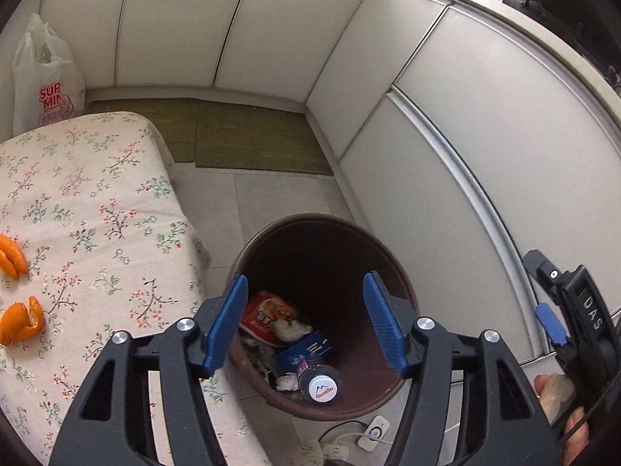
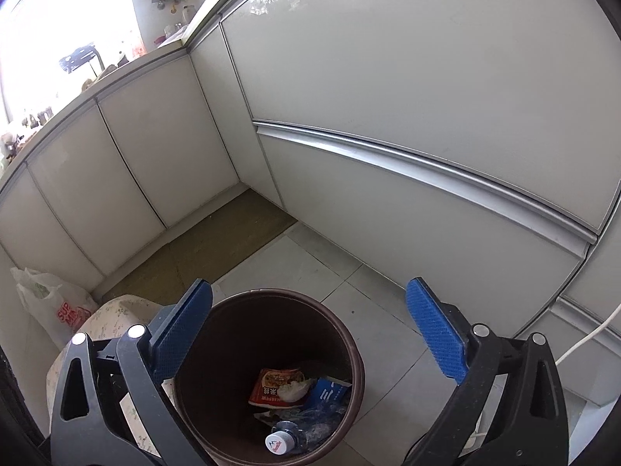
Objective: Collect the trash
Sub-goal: 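Move both open tools back over the table toward the orange peels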
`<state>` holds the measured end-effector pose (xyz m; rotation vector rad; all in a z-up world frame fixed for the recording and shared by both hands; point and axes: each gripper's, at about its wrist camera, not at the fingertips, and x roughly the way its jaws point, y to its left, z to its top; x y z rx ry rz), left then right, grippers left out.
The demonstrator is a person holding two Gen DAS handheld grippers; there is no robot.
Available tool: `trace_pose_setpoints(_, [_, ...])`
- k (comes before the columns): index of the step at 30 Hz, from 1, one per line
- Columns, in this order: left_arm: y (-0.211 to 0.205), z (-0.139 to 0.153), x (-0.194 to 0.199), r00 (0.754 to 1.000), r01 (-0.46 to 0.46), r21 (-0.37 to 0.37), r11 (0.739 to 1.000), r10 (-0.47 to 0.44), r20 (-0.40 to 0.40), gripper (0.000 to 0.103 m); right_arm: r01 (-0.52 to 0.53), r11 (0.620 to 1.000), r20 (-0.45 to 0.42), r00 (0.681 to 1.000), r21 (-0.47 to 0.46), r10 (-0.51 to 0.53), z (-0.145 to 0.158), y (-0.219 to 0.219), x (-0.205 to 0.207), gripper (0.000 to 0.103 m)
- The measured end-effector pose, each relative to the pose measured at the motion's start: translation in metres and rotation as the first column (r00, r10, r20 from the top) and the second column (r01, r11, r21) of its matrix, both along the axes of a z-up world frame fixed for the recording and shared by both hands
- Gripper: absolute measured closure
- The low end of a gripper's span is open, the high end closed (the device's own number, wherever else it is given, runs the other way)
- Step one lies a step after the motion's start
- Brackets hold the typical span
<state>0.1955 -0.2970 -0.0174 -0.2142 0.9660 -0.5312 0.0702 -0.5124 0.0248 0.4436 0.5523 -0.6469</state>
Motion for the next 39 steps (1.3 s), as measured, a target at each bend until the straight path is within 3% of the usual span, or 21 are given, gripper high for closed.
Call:
trace_pose_setpoints(6, [0.018, -0.014, 0.002, 1.000, -0.024, 0.071, 0.997, 0.025, -0.018, 0.033, -0.084, 0.996, -0.038, 0.996, 0.004, 0.084, -0.004, 0.024, 0.015, 0.007])
trace_pose_setpoints(16, [0.089, -0.039, 0.019, 0.991, -0.126, 0.184, 0.975, 0.131, -0.016, 0.033, -0.279, 0.960, -0.147, 0.951, -0.022, 0.273, -0.016, 0.093, 0.056, 0.007])
trace_pose_setpoints(24, [0.177, -0.068, 0.037, 0.970, -0.219, 0.296, 0.930, 0.241, -0.041, 0.033, -0.424, 0.905, -0.212, 0.888, -0.034, 0.409, -0.026, 0.160, 0.087, 0.007])
trace_pose_setpoints(29, [0.222, -0.080, 0.040, 0.953, -0.264, 0.318, 0.911, 0.297, -0.060, 0.033, -0.491, 0.870, -0.242, 0.849, -0.034, 0.470, -0.033, 0.200, 0.103, 0.007])
trace_pose_setpoints(39, [0.244, -0.108, 0.041, 0.967, -0.166, 0.334, 0.928, 0.220, -0.131, 0.033, -0.541, 0.841, -0.284, 0.807, -0.005, 0.517, -0.052, 0.244, 0.127, 0.007])
